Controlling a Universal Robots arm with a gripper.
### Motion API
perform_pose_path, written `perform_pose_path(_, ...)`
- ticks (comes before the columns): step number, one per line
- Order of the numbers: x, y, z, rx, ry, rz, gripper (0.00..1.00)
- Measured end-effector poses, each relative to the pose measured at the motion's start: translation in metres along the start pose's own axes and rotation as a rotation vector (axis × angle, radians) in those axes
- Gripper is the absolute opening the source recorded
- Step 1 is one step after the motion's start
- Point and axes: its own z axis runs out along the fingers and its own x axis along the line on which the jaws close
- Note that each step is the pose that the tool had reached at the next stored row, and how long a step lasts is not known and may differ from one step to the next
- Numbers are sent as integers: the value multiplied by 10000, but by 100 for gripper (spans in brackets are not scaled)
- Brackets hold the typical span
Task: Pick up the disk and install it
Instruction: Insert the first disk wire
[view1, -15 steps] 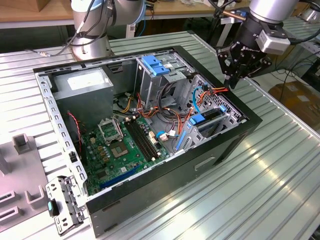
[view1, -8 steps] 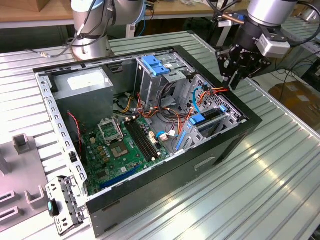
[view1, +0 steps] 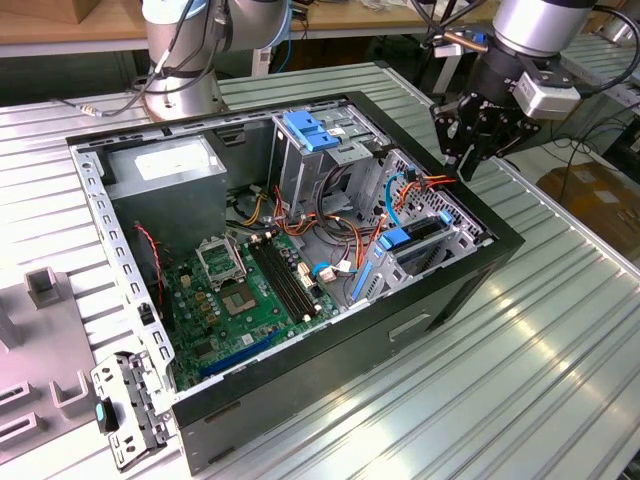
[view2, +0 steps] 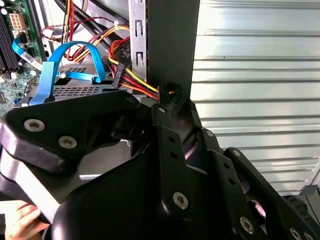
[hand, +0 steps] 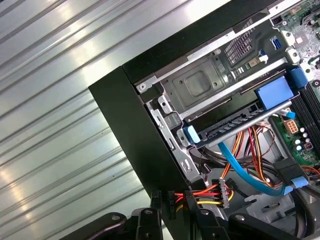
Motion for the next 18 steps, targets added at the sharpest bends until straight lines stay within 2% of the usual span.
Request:
perform_pose_path(2,0,0,1,-12,7,-1,30)
perform_pose_path(3,0,0,1,-88,50,-9,23)
perform_pose_path(4,3,-1,2,-108,62,-11,23)
perform_pose_path(5,3,-1,1,-114,64,-10,17)
perform_pose_path(6,3,-2,0,-142,80,-14,16)
perform_pose_path(7,5,-2,-10,-185,104,-19,16)
perform_pose_path(8,7,-4,-49,-286,161,-30,16)
perform_pose_path(9,8,-4,-49,-309,174,-32,16)
perform_pose_path(11,4,-2,-51,-323,181,-29,16)
perform_pose_path(14,-79,47,-59,-328,182,21,16)
perform_pose_path(18,-110,67,-61,-337,184,130,16)
